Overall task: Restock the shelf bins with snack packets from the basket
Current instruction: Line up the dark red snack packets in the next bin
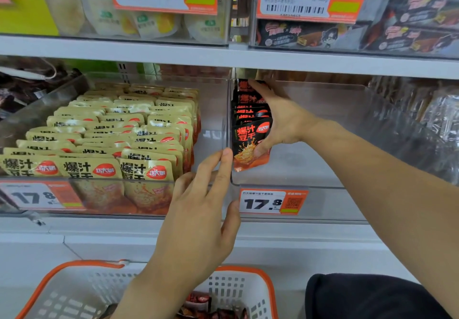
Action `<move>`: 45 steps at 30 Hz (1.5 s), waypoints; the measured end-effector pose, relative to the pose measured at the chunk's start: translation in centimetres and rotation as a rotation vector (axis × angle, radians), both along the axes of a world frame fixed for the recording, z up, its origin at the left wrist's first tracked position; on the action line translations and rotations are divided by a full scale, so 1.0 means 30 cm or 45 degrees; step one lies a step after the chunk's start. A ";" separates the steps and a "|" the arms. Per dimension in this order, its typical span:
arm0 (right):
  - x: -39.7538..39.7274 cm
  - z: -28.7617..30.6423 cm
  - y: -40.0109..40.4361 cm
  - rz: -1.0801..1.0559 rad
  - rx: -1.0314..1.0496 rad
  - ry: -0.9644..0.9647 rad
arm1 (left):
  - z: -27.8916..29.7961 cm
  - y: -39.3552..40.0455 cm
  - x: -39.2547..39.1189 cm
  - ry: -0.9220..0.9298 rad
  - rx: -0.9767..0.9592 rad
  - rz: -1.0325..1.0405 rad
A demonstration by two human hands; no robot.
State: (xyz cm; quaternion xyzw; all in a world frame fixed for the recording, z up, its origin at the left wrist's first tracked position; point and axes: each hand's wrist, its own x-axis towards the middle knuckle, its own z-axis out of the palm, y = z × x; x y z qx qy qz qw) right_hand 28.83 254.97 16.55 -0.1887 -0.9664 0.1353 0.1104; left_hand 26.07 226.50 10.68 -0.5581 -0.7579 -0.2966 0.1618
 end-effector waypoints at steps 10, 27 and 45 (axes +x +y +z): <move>0.061 -0.040 -0.052 -0.013 0.104 0.064 | -0.005 0.003 0.005 0.013 0.020 0.022; 0.071 -0.026 -0.075 0.030 0.147 0.023 | -0.010 0.001 0.005 0.026 0.020 0.028; 0.051 -0.006 -0.108 -0.047 -0.103 -0.089 | -0.014 0.001 0.007 -0.020 0.029 0.008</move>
